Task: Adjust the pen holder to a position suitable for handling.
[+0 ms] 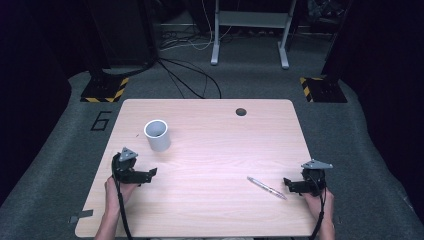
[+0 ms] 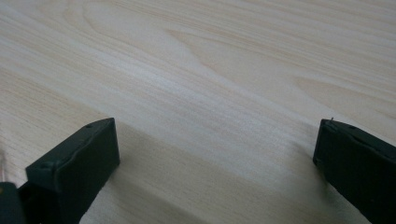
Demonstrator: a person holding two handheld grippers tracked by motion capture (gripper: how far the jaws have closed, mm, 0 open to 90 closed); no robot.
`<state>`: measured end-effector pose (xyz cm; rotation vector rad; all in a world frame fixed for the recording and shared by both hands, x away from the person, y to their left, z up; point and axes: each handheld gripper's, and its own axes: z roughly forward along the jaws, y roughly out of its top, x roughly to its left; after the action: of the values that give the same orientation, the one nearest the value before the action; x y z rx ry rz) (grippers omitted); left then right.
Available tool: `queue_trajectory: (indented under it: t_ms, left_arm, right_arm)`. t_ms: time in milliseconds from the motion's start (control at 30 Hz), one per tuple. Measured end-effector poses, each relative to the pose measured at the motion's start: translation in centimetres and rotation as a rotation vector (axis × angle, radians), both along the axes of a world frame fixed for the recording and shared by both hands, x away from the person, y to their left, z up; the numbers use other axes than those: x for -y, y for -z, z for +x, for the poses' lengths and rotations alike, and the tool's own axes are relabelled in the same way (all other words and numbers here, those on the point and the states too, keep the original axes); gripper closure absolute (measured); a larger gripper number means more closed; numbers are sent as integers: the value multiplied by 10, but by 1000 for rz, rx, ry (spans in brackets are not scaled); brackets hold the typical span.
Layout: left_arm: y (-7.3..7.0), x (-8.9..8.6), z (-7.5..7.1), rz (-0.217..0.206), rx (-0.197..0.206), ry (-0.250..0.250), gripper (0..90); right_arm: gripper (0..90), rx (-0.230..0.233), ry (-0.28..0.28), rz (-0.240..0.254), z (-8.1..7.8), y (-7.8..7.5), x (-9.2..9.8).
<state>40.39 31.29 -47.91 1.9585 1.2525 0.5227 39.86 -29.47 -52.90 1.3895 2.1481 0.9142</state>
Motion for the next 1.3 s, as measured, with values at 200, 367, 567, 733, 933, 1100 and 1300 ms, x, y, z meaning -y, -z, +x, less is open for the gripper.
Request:
queue_trajectory:
  t_ms: [200, 367, 567, 733, 933, 1100, 1300]
  left_arm:
    - [-13, 0, 26, -19, 9, -11, 2]
    - [-20, 2, 42, -20, 16, -10, 4]
    - [-28, 4, 59, -43, 19, -6, 7]
    - [-31, 6, 72, -42, 20, -6, 7]
    - [-31, 7, 89, -35, 19, -17, 4]
    - [-32, 12, 101, -31, 15, -24, 2]
    - [-26, 18, 114, -15, 16, -43, 0]
  right_arm:
    - [0, 1, 0, 0, 0, 0, 0]
    - [0, 0, 0, 0, 0, 0, 0]
    - [0, -1, 1, 0, 0, 0, 0]
    - [0, 0, 2, 1, 0, 0, 0]
    - [0, -1, 4, 2, 0, 0, 0]
    - [0, 0, 3, -1, 0, 0, 0]
    - [0, 0, 3, -1, 0, 0, 0]
